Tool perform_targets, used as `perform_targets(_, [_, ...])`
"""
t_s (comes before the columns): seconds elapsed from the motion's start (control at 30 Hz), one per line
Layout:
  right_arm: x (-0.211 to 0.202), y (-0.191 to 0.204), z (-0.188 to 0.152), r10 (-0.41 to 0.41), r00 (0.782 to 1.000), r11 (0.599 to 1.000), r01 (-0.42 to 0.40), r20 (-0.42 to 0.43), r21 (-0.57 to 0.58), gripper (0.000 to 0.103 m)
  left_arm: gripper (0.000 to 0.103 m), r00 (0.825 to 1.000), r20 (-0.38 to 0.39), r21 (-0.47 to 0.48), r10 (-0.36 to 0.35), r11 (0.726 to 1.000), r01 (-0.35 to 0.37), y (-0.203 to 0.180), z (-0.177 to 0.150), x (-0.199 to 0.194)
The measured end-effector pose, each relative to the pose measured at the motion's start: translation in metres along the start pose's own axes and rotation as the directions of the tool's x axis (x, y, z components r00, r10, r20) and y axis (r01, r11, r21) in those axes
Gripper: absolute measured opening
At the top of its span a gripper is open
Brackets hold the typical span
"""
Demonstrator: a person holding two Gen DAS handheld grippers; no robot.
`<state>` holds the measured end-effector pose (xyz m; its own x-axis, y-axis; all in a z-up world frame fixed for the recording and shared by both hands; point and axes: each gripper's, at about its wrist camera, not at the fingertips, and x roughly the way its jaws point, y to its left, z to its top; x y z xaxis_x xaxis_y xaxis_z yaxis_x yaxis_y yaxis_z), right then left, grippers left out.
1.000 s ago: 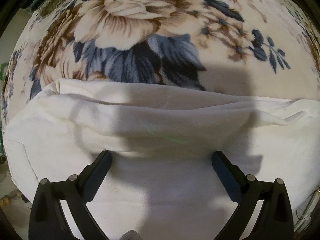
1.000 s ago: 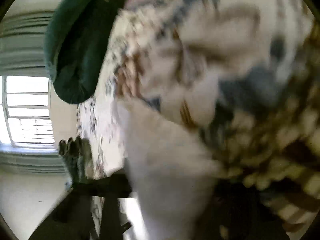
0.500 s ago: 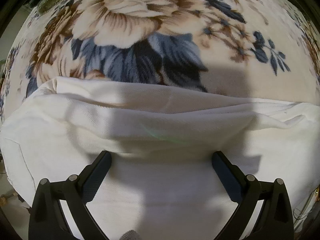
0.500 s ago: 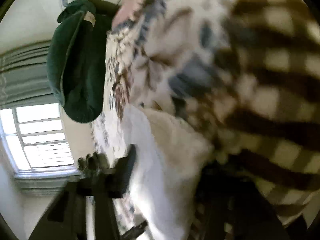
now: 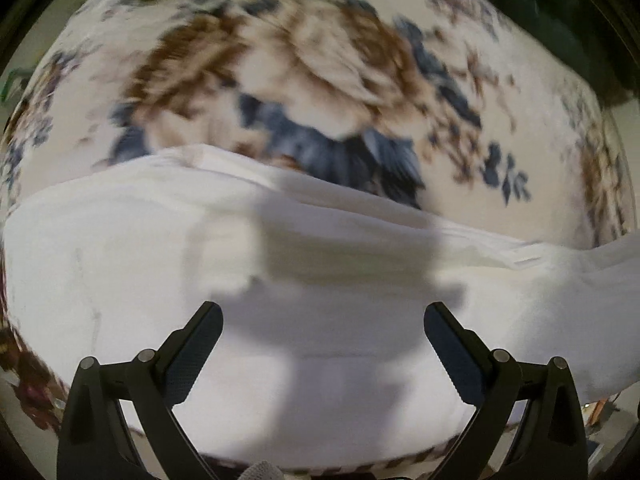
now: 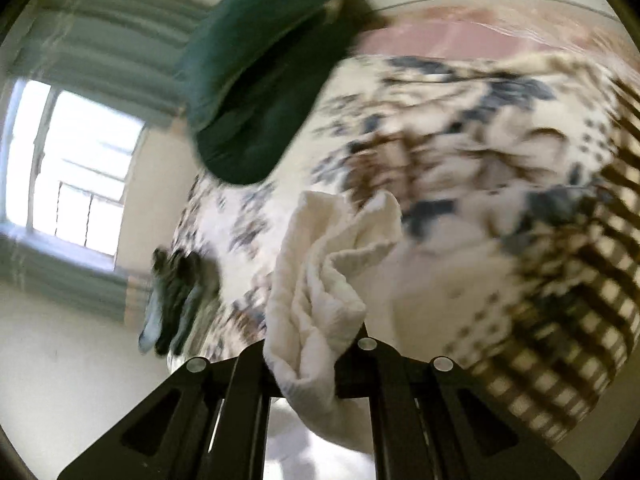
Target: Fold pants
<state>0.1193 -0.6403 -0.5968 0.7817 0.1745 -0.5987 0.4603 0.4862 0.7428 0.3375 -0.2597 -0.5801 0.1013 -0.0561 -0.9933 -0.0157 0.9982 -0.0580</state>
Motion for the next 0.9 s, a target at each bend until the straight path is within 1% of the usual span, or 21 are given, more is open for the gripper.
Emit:
perform_targets(0.07, [-0.004,0.037,-0.022,0.005,0.999,0.997,-0.008,-0.034,-0.081,0.008,0.103,1.000,0.027,-0.039,-0.009,0.999,0.010,0.025,-0.004,-0.018])
perform_targets(0.13, [0.003,0.074,-0.047,0.003,0.997,0.988,-0.015,-0.082,-0.152,0.008,0.103,0.999,0.051,-0.077,-0.019,0.997,0.023,0.051,-0.011,-0.031])
perform_targets(0.23, [0.019,0.121,-0.101,-0.006,0.987,0.966,-0.036,-0.163,-0.255,0.008,0.103,0.997,0.073,-0.136,-0.018,0.990,0.028,0.087,-0.035,-0.044])
perform_targets(0.27, [0.027,0.130,-0.119,-0.015,0.982,0.959,-0.040,-0.189,-0.282,0.008,0.103,0.997,0.077,-0.162,-0.016,0.986,0.029,0.107,-0.043,-0.048])
perform_targets(0.3, [0.037,0.139,-0.139,-0.023,0.976,0.953,-0.045,-0.218,-0.300,0.008,0.103,0.997,0.078,-0.180,-0.010,0.983,0.024,0.121,-0.049,-0.051])
perform_targets(0.33, [0.051,0.149,-0.166,-0.038,0.965,0.947,-0.049,-0.260,-0.319,0.008,0.103,0.997,0.080,-0.200,-0.002,0.980,0.019,0.136,-0.058,-0.055])
perform_targets(0.37, [0.063,0.154,-0.187,-0.056,0.958,0.941,-0.045,-0.283,-0.337,0.008,0.103,0.996,0.083,-0.228,0.014,0.974,0.006,0.158,-0.067,-0.056])
perform_targets(0.4, [0.079,0.162,-0.216,-0.089,0.947,0.928,-0.034,-0.308,-0.372,0.008,0.103,0.996,0.082,-0.246,0.029,0.969,-0.008,0.172,-0.072,-0.056])
perform_targets(0.47, [0.105,0.173,-0.262,-0.144,0.928,0.907,-0.015,-0.343,-0.422,0.008,0.103,0.996,0.066,-0.280,0.058,0.959,-0.038,0.205,-0.085,-0.051])
perform_targets(0.5, [0.122,0.177,-0.288,-0.181,0.913,0.891,-0.006,-0.366,-0.454,0.008,0.103,0.997,0.048,-0.307,0.068,0.951,-0.050,0.228,-0.094,-0.048])
perform_targets(0.53, [0.135,0.176,-0.304,-0.211,0.898,0.876,-0.001,-0.387,-0.481,0.008,0.103,0.997,0.038,-0.323,0.071,0.945,-0.055,0.239,-0.098,-0.045])
perform_targets(0.57, [0.154,0.177,-0.327,-0.268,0.860,0.856,0.005,-0.434,-0.517,0.012,0.103,0.997,0.027,-0.344,0.074,0.937,-0.060,0.254,-0.105,-0.043])
perform_targets(0.6, [0.169,0.175,-0.345,-0.323,0.817,0.842,0.017,-0.478,-0.540,0.015,0.103,0.997,0.018,-0.365,0.077,0.929,-0.066,0.270,-0.112,-0.042])
perform_targets(0.63, [0.183,0.175,-0.365,-0.385,0.750,0.831,0.028,-0.538,-0.556,0.027,0.103,0.997,0.014,-0.384,0.080,0.921,-0.069,0.283,-0.118,-0.042])
perform_targets(0.67, [0.185,0.178,-0.372,-0.388,0.725,0.835,0.016,-0.568,-0.550,0.044,0.103,0.997,0.013,-0.405,0.081,0.912,-0.068,0.296,-0.123,-0.042])
perform_targets(0.7, [0.183,0.182,-0.375,-0.345,0.707,0.862,-0.022,-0.617,-0.507,0.049,0.103,0.997,0.012,-0.426,0.080,0.902,-0.067,0.310,-0.129,-0.042])
perform_targets(0.73, [0.178,0.187,-0.372,-0.261,0.700,0.899,-0.074,-0.665,-0.431,0.054,0.103,0.997,0.011,-0.441,0.081,0.895,-0.067,0.319,-0.134,-0.042])
perform_targets(0.77, [0.172,0.193,-0.368,-0.235,0.706,0.909,-0.085,-0.668,-0.409,0.059,0.103,0.997,0.012,-0.464,0.079,0.884,-0.065,0.331,-0.139,-0.041])
perform_targets(0.83, [0.166,0.206,-0.355,-0.260,0.737,0.897,-0.054,-0.623,-0.439,0.062,0.103,0.998,0.009,-0.493,0.068,0.868,-0.055,0.346,-0.147,-0.039])
perform_targets(0.87, [0.167,0.209,-0.351,-0.291,0.745,0.887,-0.025,-0.600,-0.461,0.063,0.103,0.998,0.007,-0.508,0.061,0.860,-0.049,0.351,-0.148,-0.036])
perform_targets(0.9, [0.172,0.211,-0.347,-0.332,0.744,0.875,0.013,-0.580,-0.484,0.063,0.103,0.998,0.006,-0.522,0.056,0.852,-0.044,0.357,-0.151,-0.034])
